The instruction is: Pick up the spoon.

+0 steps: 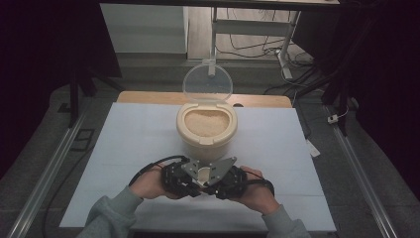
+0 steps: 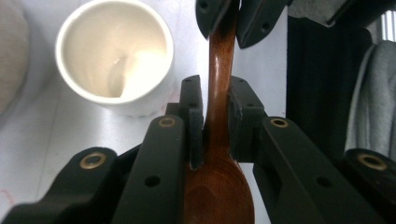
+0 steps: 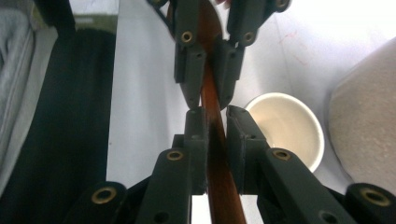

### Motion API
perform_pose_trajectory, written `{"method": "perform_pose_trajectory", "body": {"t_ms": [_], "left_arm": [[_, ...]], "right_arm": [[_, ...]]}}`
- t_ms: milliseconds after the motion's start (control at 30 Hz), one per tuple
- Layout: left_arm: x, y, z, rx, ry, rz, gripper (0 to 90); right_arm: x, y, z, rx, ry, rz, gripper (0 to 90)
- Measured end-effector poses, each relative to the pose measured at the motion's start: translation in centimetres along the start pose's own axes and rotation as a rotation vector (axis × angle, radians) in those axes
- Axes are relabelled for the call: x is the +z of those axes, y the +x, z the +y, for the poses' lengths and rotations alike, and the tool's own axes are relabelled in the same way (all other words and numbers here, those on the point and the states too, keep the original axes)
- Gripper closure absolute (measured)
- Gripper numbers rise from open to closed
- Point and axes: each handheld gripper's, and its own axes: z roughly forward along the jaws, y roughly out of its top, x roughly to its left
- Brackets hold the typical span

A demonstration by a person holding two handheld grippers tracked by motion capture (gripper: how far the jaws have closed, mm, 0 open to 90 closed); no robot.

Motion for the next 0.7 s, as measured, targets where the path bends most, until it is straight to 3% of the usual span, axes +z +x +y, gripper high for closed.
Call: {"method": "perform_pose_trajectory", "body": {"t_ms": [100, 133, 200, 300, 333, 400, 433, 467, 567, 700], "left_arm": [[-0.2, 0.0, -0.1, -0.011, -0.023, 0.031, 77.3], [-0.4, 0.1, -0.1, -0.021, -0.037, 0.048, 77.3], [-0.5, 0.1, -0.2, -0.026, -0.047, 0.062, 77.4], [-0.9, 0.2, -0.3, -0.04, -0.083, 0.1, 77.5], [-1.0, 0.3, -0.3, -0.044, -0.094, 0.108, 77.5], [-1.1, 0.3, -0.4, -0.051, -0.111, 0.124, 77.5], [-1.2, 0.3, -0.4, -0.055, -0.119, 0.134, 77.5], [-1.2, 0.3, -0.5, -0.058, -0.127, 0.141, 77.5], [-1.4, 0.4, -0.6, -0.067, -0.146, 0.16, 77.6], [-1.6, 0.4, -0.6, -0.079, -0.169, 0.185, 77.6]], "right_arm": [[-0.4, -0.2, -0.2, 0.035, -0.037, -0.027, 68.1], [-1.2, -0.5, -0.4, 0.1, -0.103, -0.081, 62.1], [-1.5, -0.6, -0.5, 0.119, -0.131, -0.102, 59.0], [-3.0, -1.0, -1.2, 0.224, -0.266, -0.185, 51.6], [-4.0, -1.2, -1.6, 0.284, -0.33, -0.221, 48.5], [-4.5, -1.3, -1.9, 0.312, -0.356, -0.241, 47.0], [-5.4, -1.5, -2.7, 0.391, -0.4, -0.28, 44.6], [-5.4, -1.5, -2.7, 0.391, -0.4, -0.28, 44.6], [-6.1, -1.7, -3.9, 0.457, -0.43, -0.321, 40.9], [-6.4, -1.8, -5.1, 0.537, -0.465, -0.331, 37.1]]}}
